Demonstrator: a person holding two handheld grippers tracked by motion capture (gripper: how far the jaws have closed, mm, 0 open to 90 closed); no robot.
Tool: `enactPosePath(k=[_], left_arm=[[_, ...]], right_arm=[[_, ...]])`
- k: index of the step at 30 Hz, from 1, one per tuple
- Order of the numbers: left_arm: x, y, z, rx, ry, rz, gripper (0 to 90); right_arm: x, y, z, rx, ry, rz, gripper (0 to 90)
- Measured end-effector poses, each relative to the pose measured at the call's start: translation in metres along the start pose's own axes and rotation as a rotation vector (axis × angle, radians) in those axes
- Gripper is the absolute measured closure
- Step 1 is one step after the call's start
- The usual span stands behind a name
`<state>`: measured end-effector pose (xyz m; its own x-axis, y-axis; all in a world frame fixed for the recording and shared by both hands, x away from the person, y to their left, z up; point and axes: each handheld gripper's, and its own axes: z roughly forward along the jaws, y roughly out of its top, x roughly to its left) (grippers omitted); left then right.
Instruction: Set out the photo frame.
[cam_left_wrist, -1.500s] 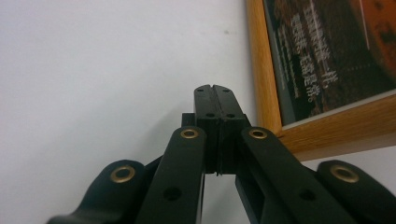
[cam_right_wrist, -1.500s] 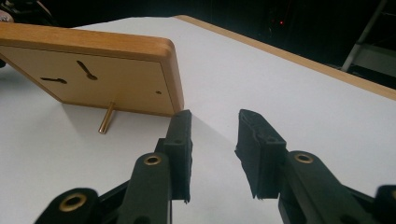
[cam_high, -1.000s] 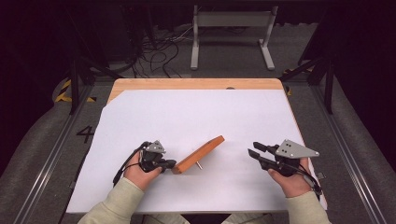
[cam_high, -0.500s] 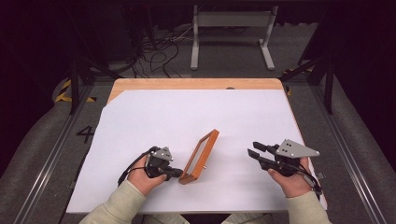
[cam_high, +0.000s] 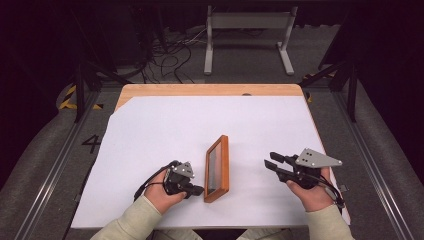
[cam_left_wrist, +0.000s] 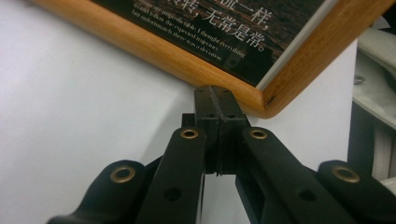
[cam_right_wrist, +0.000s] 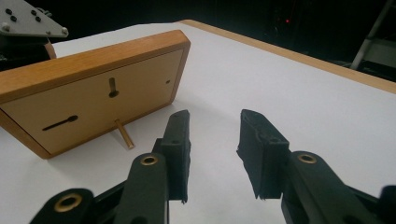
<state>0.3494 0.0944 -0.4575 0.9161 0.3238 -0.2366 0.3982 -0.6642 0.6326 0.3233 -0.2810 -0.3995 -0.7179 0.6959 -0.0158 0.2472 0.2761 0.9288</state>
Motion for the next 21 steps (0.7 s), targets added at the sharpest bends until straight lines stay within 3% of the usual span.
enactPosePath(k=[7,11,17,21], left_arm=[[-0.01,0.009,0.012,-0.005,-0.006,0.043,89.9],[-0.014,0.014,0.019,-0.015,-0.019,0.056,89.9],[-0.018,0.023,0.03,-0.03,-0.032,0.058,89.9],[-0.019,0.024,0.032,-0.032,-0.031,0.066,89.9]], right_arm=[[0.001,0.003,0.001,0.004,0.023,0.044,61.9],[0.004,0.005,0.0,-0.01,0.019,0.053,64.8],[0.004,0.008,-0.004,0.013,-0.034,0.064,58.8],[0.004,0.01,-0.004,0.026,-0.018,0.075,61.2]])
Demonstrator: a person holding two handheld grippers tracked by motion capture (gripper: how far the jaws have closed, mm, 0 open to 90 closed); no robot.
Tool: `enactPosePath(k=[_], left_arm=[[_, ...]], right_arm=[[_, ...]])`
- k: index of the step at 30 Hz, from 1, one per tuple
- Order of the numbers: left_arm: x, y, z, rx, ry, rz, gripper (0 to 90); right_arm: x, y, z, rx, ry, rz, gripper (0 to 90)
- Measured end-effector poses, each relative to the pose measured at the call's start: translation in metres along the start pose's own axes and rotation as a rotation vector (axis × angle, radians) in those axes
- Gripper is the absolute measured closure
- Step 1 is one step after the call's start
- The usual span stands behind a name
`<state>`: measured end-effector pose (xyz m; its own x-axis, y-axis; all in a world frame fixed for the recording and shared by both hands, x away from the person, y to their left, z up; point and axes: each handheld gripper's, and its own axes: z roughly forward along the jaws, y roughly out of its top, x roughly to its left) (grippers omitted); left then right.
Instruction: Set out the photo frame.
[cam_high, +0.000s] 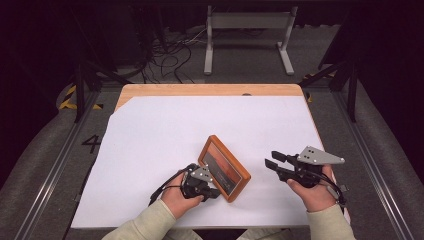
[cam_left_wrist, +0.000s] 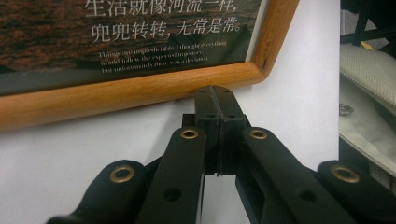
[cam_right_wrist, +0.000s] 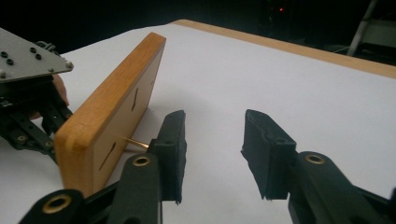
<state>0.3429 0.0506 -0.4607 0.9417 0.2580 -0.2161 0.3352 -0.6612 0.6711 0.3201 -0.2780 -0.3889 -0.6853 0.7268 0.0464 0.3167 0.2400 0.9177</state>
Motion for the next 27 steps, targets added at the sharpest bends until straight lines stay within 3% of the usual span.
enactPosePath(k=[4,7,16,22,27], left_arm=[[0.0,-0.001,-0.006,-0.028,-0.027,-0.016,90.0],[0.0,-0.004,-0.016,-0.049,-0.019,-0.02,89.8],[0.012,-0.018,-0.042,-0.132,0.054,-0.117,72.5],[0.017,-0.029,-0.056,-0.183,0.105,-0.172,58.1],[0.02,-0.034,-0.063,-0.198,0.125,-0.182,53.9]], right_arm=[[0.002,0.008,-0.002,0.04,0.019,0.071,61.1],[0.004,0.012,-0.003,0.042,0.03,0.073,61.5],[0.015,0.037,0.011,0.08,0.073,0.137,53.4],[0.023,0.059,0.026,0.142,0.108,0.138,47.3],[0.025,0.072,0.036,0.188,0.122,0.14,47.0]])
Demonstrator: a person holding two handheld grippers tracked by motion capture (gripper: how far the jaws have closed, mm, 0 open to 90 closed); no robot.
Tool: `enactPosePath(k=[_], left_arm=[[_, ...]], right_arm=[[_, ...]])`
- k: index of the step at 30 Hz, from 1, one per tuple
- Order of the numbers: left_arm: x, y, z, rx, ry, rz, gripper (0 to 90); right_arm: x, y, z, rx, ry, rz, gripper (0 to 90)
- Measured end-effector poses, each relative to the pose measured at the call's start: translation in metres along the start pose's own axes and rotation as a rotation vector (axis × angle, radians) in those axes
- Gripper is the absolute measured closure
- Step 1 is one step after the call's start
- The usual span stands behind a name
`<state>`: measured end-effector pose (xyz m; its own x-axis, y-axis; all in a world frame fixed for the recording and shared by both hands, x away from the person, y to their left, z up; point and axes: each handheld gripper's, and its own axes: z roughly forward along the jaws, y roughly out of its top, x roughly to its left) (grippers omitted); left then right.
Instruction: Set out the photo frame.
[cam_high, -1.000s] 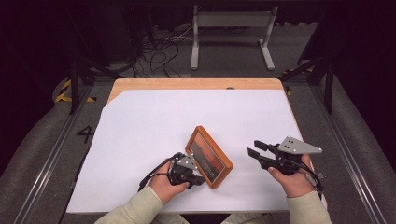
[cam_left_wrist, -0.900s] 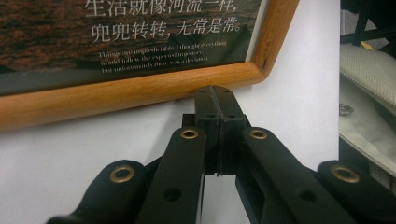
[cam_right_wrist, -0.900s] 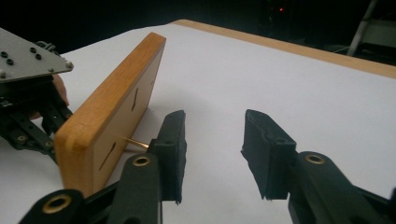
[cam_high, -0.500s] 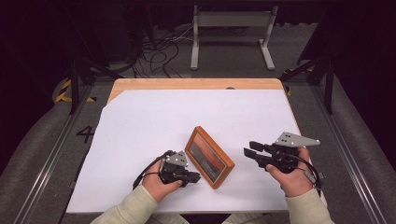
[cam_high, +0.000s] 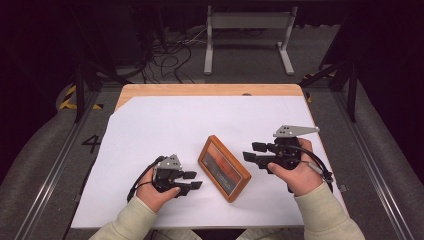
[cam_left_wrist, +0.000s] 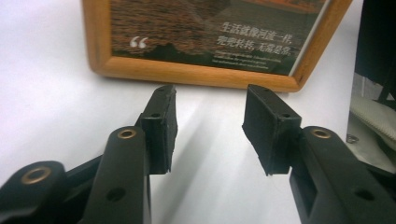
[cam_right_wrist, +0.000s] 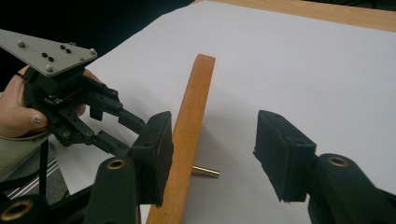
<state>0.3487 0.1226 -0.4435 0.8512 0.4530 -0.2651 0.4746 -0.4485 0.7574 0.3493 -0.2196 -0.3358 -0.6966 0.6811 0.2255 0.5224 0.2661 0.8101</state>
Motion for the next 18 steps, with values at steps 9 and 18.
enactPosePath(k=[9,18], left_arm=[[0.013,-0.006,-0.01,-0.013,0.061,-0.015,47.8],[0.019,-0.01,-0.014,0.003,0.109,-0.023,41.4]], right_arm=[[0.002,0.017,0.019,0.076,-0.005,0.02,48.4],[0.007,0.027,0.047,0.22,0.019,0.031,53.7]])
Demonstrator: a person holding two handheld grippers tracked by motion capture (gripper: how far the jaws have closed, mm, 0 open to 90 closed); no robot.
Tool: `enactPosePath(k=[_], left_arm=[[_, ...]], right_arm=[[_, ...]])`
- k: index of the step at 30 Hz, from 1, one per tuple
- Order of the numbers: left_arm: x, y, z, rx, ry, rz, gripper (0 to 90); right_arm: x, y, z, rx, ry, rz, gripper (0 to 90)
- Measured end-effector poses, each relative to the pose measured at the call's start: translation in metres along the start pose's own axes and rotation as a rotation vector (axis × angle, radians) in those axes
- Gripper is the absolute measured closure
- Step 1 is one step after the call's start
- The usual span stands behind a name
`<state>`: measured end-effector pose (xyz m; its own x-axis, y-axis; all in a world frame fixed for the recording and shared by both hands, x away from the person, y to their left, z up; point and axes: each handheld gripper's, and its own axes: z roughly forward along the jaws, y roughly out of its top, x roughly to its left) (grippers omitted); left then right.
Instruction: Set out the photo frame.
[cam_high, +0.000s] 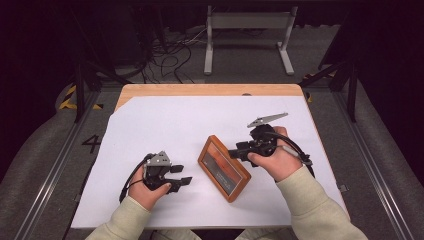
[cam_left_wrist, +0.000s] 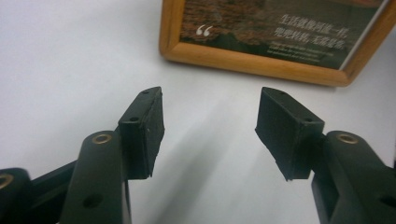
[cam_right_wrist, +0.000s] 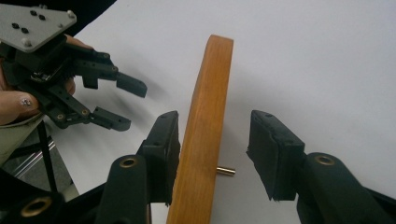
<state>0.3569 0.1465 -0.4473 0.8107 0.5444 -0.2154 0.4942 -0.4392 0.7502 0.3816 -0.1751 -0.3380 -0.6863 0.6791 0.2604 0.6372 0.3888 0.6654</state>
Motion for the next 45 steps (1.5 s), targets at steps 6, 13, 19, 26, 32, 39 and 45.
enactPosePath(k=[6,13,19,26,32,39,45], left_arm=[[0.001,-0.004,-0.002,0.004,0.011,-0.015,39.8],[0.002,-0.007,-0.005,0.012,0.024,-0.033,39.8],[0.003,-0.009,-0.006,0.018,0.03,-0.03,40.1],[0.003,-0.009,-0.004,0.023,0.026,-0.036,40.0],[0.004,-0.009,-0.004,0.021,0.022,-0.042,40.2],[0.005,-0.009,-0.006,0.012,0.025,-0.051,40.3],[0.006,-0.009,-0.007,0.004,0.032,-0.057,39.4]], right_arm=[[0.002,0.002,0.019,0.069,0.011,0.004,57.8],[0.004,0.004,0.045,0.175,0.008,0.017,59.3],[0.006,0.004,0.057,0.235,0.004,0.015,59.4],[0.007,0.004,0.066,0.298,-0.005,0.032,68.7],[0.005,0.005,0.066,0.303,-0.005,0.13,73.7],[0.005,0.006,0.066,0.304,-0.006,0.173,75.2],[0.003,0.007,0.062,0.289,-0.029,0.165,75.4]])
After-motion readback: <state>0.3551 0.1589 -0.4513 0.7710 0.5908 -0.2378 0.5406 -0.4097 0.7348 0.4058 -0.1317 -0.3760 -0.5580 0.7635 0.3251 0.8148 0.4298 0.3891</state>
